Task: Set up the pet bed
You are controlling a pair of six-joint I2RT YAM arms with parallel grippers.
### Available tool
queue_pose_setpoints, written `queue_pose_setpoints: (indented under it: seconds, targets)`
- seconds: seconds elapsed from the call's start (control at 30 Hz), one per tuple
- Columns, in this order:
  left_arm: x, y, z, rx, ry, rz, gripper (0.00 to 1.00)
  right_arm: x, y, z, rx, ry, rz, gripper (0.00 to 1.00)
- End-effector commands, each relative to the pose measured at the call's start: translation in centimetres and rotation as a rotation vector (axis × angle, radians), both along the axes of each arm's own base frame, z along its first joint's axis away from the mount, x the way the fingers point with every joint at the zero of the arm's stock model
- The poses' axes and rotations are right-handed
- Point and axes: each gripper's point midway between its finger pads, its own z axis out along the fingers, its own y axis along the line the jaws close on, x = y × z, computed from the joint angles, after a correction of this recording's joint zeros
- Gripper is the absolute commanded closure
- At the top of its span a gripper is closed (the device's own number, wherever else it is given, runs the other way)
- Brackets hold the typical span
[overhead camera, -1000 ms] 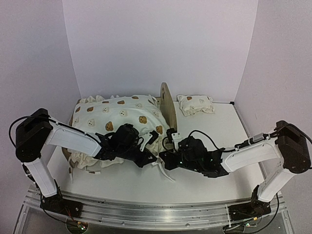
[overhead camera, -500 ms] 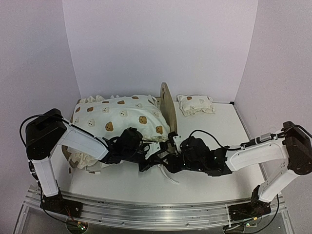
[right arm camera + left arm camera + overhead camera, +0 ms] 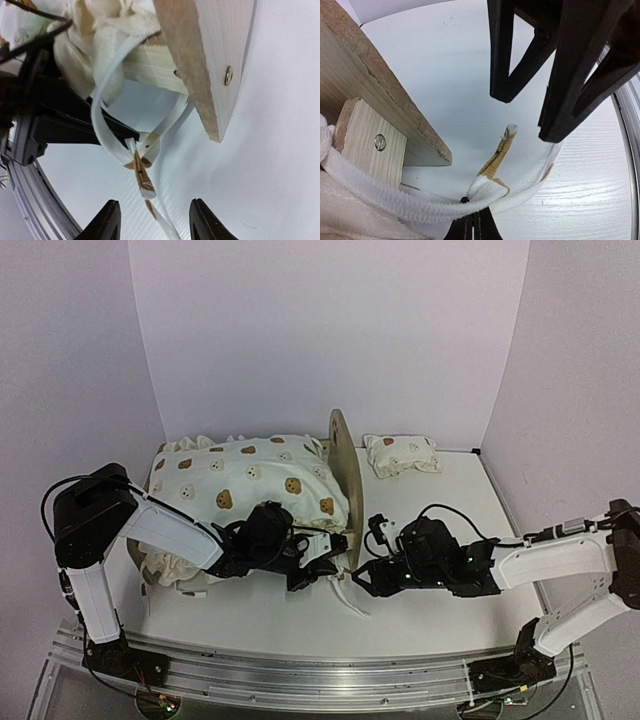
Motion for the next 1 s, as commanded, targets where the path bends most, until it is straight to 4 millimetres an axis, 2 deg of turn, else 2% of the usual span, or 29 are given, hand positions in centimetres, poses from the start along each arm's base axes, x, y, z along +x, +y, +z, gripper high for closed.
queue_pose_setpoints:
  seconds: [0.0,0.23,0.4,0.67,0.77,0.8,0.9,0.97]
  targets:
    - [1.0,-1.0,2.1,-0.063,-0.068,-0.004,1.00,0.2,0.8,-0.6,-0.060,-0.050,0.119,0.55]
    - [0.9,-0.8,2.1,-0.056,-0.072,-0.006,1.00,1.3,1.4,-1.3,-0.090,-0.065,0.155,0.65]
    - [0.9,-0.8,2.1,-0.057,-0.073,-0.008,1.00,1.7,2.5,-0.9,-0.087,-0.080,0.196,0.68]
    - [0.8,-0.7,2.1,-0.057,-0.076,-0.010,1.00,1.6,3.1,-0.7,-0.078,-0.082,0.228,0.95]
    - [0.8,-0.6,2.1,-0.054,-0.080,-0.009,1.00,1.4,3.1,-0.4,-0.074,-0.085,0.235,1.00]
    - [0.8,-0.5,2.3,-0.054,-0.084,-0.008,0.99,1.4,2.9,-0.3,-0.080,-0.083,0.235,1.00]
    - [0.6,-0.1,3.2,-0.050,-0.117,-0.020,0.80,0.8,2.4,0.0,-0.093,-0.071,0.244,1.00]
    - [0.5,0.7,4.1,-0.040,-0.177,-0.033,0.73,0.5,2.1,0.9,-0.090,-0.070,0.251,1.00]
